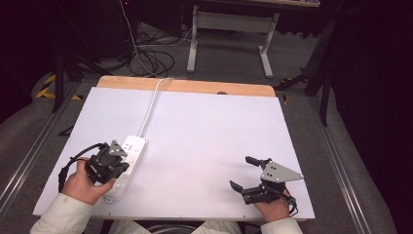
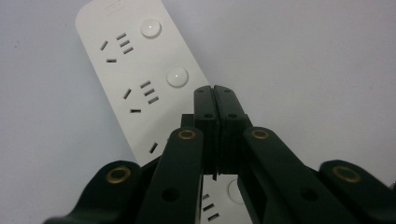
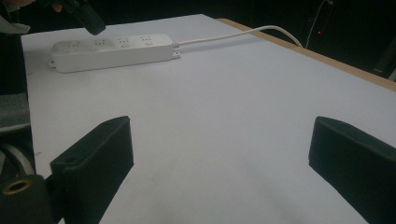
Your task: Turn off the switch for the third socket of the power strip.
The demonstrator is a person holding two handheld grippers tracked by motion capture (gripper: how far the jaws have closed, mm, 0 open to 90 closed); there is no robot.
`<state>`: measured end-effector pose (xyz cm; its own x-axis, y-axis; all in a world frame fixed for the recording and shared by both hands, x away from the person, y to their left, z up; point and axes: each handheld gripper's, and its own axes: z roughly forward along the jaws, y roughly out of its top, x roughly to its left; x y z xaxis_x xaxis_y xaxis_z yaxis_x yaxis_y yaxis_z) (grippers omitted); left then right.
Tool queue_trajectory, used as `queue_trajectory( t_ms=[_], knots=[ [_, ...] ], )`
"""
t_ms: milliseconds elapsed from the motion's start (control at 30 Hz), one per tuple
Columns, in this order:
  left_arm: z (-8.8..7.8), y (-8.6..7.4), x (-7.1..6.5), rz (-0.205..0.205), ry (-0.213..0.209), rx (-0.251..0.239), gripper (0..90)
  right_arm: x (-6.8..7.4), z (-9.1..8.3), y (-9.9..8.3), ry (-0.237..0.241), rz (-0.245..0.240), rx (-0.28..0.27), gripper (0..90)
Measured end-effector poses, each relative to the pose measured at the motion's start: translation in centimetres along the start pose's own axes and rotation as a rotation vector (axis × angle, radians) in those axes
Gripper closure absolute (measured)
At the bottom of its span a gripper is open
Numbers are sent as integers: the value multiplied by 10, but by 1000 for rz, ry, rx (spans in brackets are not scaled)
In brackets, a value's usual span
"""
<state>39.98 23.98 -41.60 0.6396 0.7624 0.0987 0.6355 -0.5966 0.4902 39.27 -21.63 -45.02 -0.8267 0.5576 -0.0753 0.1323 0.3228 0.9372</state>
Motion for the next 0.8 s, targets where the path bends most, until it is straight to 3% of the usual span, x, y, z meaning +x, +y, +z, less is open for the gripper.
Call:
queue_trajectory(
  t_ms=[233,367,500,600,700,733,800],
  knots=[
    [-4,0,-1,9,-9,-24,850,0,0,0,-3,1,2,72],
    [-8,1,-2,15,-14,-59,738,0,0,0,-1,3,1,71],
    [-13,0,-2,10,0,-148,604,0,0,0,-1,5,1,72],
    [-18,-1,-2,12,5,-220,559,0,0,0,0,4,-1,72],
    [-24,-4,-1,19,36,-311,471,0,0,0,-1,3,2,71],
    [-24,-4,-1,19,36,-311,451,0,0,0,-1,3,2,71],
    [-26,-7,-1,21,37,-362,414,0,0,0,0,4,-1,72]
  ],
)
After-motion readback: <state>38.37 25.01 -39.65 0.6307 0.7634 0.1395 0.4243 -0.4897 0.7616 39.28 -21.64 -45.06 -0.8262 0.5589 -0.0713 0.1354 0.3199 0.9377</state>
